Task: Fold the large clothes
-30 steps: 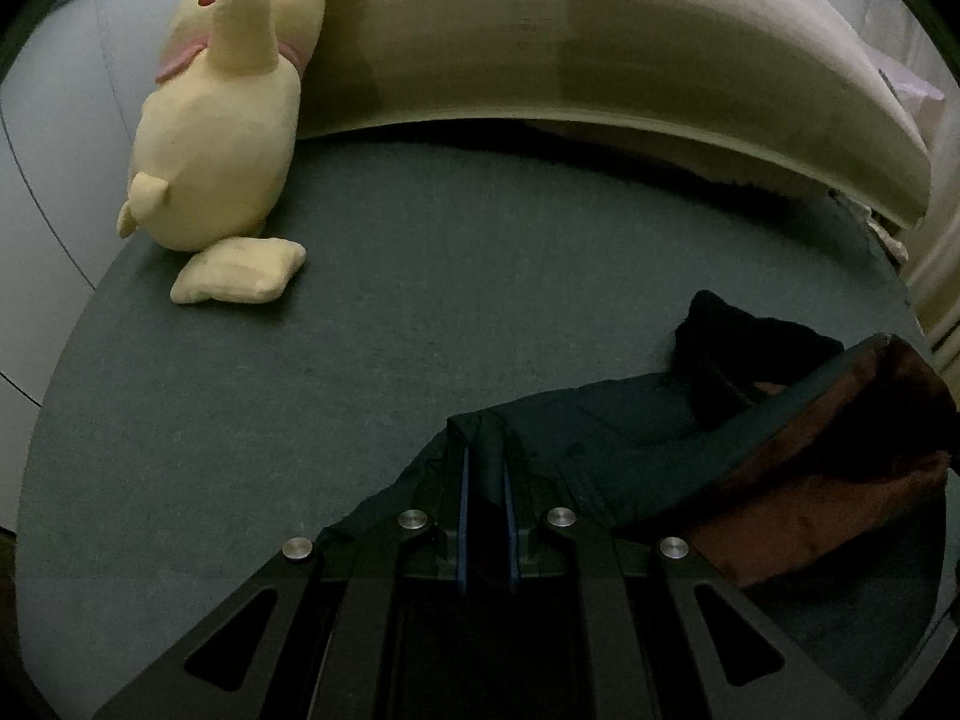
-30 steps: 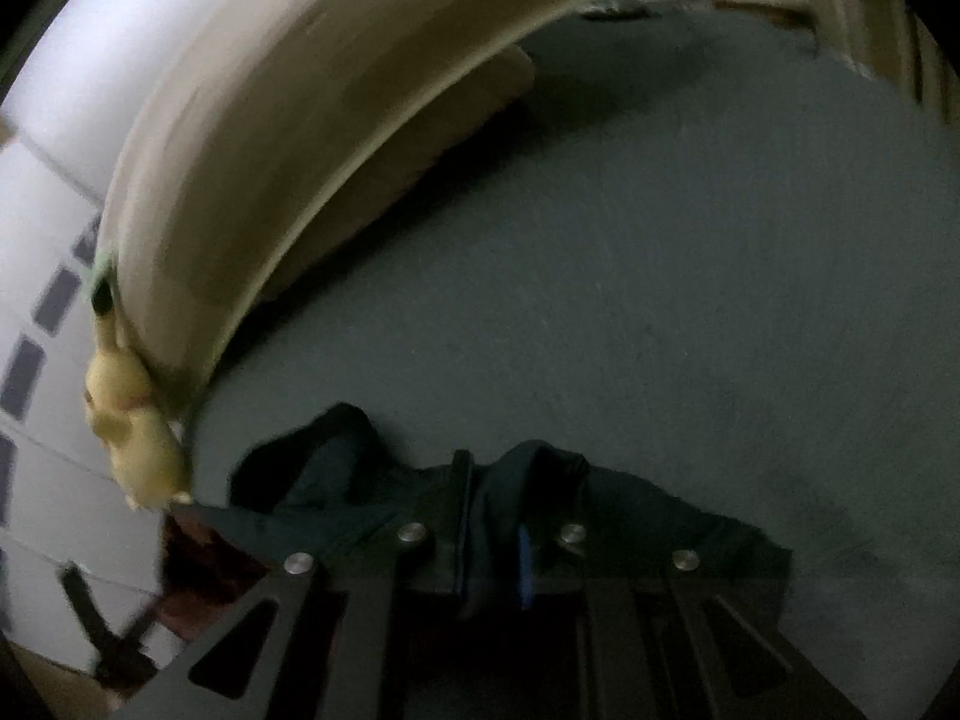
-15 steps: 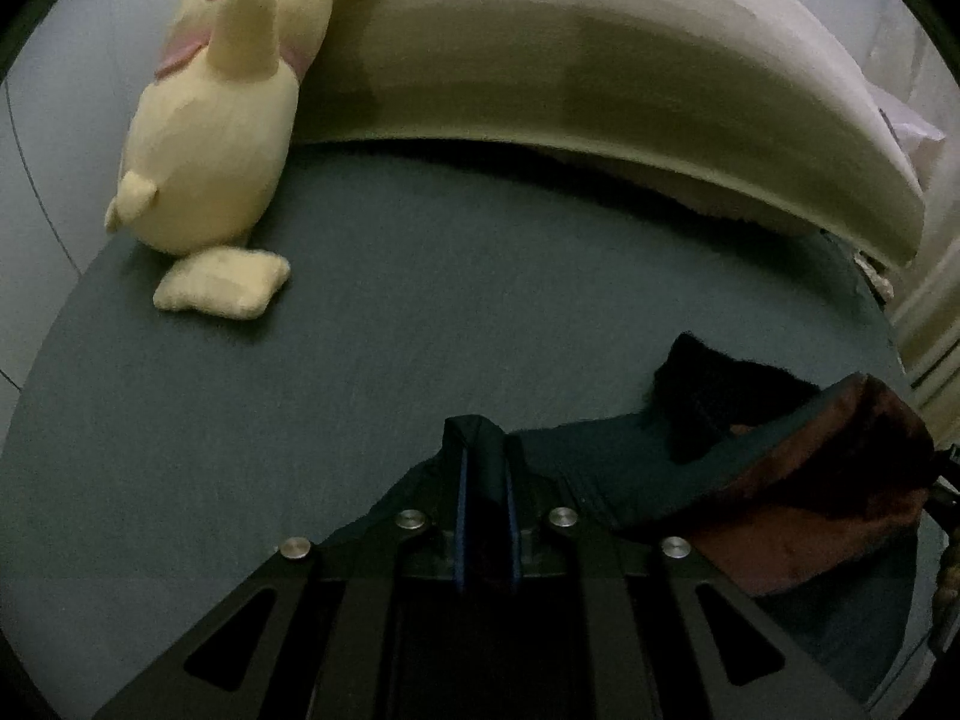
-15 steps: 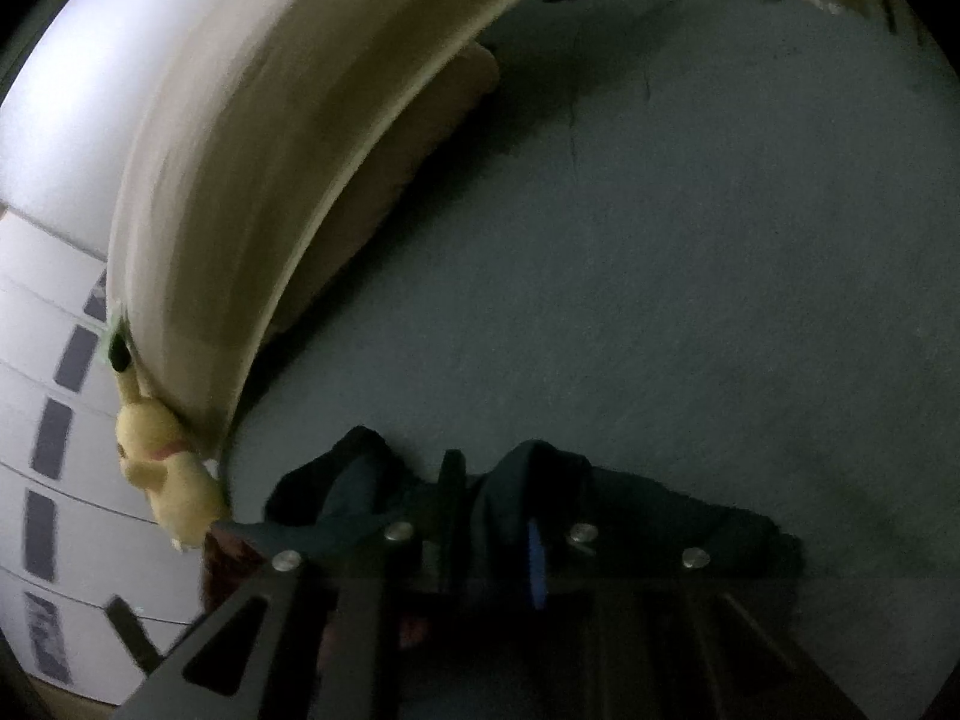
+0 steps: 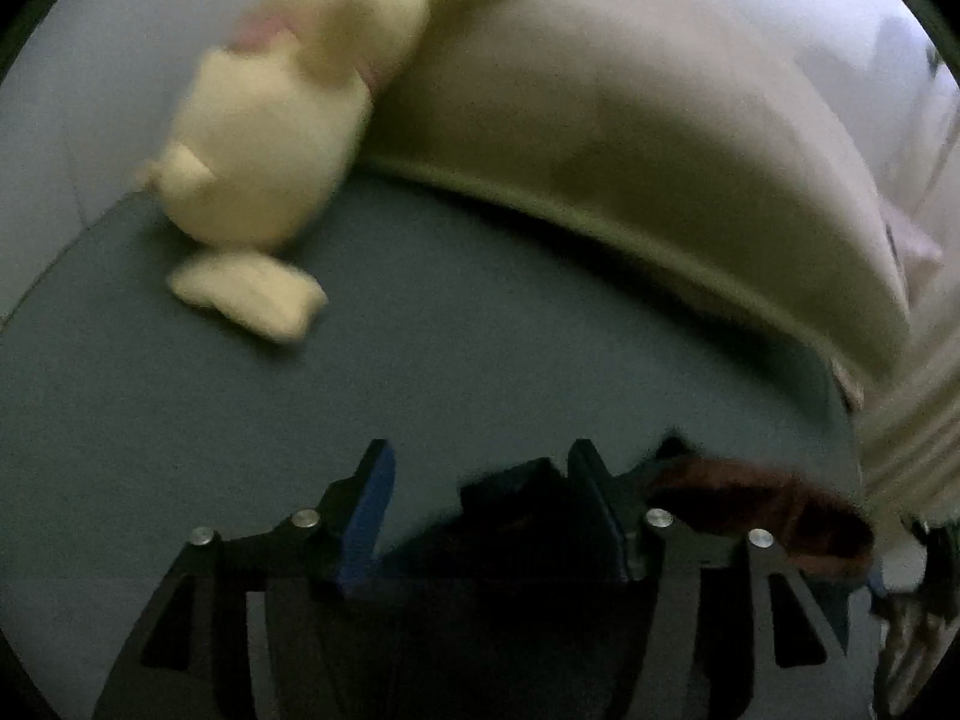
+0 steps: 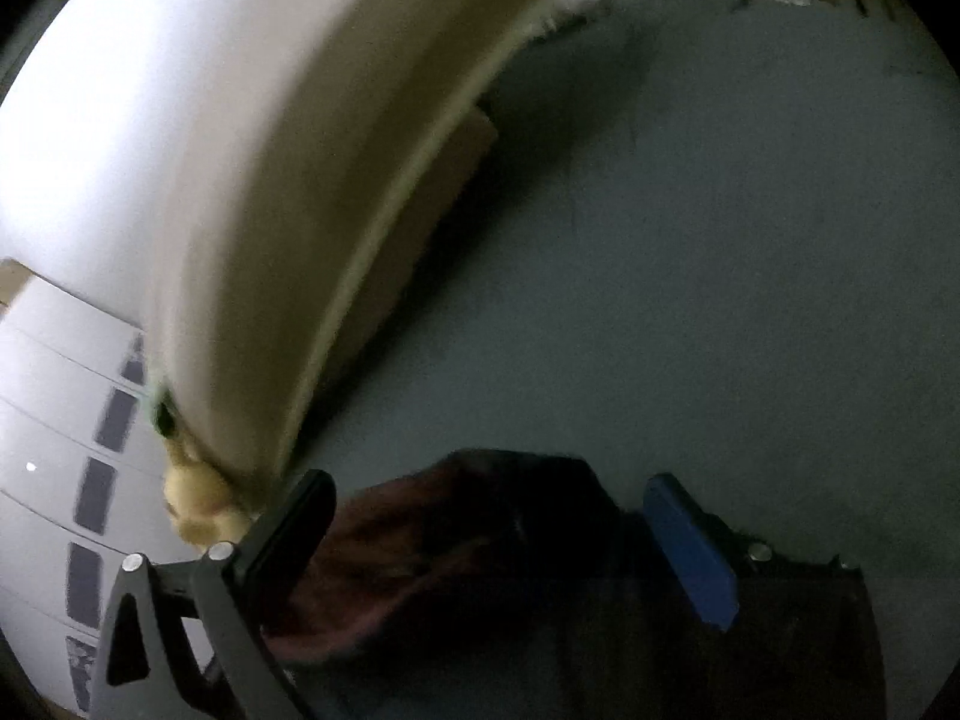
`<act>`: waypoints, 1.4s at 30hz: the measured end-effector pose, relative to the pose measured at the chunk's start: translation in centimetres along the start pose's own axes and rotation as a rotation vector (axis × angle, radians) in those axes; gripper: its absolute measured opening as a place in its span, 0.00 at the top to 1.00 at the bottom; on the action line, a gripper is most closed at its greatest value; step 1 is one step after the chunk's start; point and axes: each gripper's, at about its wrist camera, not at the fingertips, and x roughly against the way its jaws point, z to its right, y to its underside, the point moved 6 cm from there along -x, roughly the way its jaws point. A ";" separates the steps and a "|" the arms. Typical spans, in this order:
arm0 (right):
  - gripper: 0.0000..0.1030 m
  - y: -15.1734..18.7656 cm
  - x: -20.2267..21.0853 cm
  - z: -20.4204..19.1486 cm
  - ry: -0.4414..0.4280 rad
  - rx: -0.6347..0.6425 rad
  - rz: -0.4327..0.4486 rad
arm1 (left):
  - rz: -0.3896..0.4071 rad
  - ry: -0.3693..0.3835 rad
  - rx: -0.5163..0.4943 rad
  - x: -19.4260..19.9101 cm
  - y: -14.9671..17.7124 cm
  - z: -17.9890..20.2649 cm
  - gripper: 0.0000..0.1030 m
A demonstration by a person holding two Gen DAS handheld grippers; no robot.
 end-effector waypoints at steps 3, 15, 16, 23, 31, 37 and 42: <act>0.00 -0.7 1.5 -0.3 0.029 0.052 0.028 | 0.018 0.019 0.022 1.2 -0.6 -0.8 0.40; 0.00 2.7 -3.7 0.4 0.179 0.429 -0.132 | -0.156 0.038 -0.314 -4.0 3.9 3.1 0.36; 0.00 2.6 -4.2 0.3 0.181 0.445 -0.131 | -0.162 0.037 -0.321 -4.4 4.0 3.3 0.36; 0.85 1.9 -7.7 -0.4 0.214 0.469 -0.173 | -0.214 -0.037 -0.311 -7.5 4.2 4.0 0.82; 0.88 3.3 -10.6 -0.7 0.353 0.507 -0.172 | -0.177 -0.191 -0.404 -8.9 5.9 5.2 0.87; 0.76 3.6 -10.9 -0.4 0.365 0.450 -0.175 | -0.173 -0.233 -0.421 -9.5 5.9 5.8 0.82; 0.16 2.3 -7.6 -1.9 0.412 0.444 -0.061 | -0.089 -0.263 -0.433 -5.5 5.6 6.6 0.50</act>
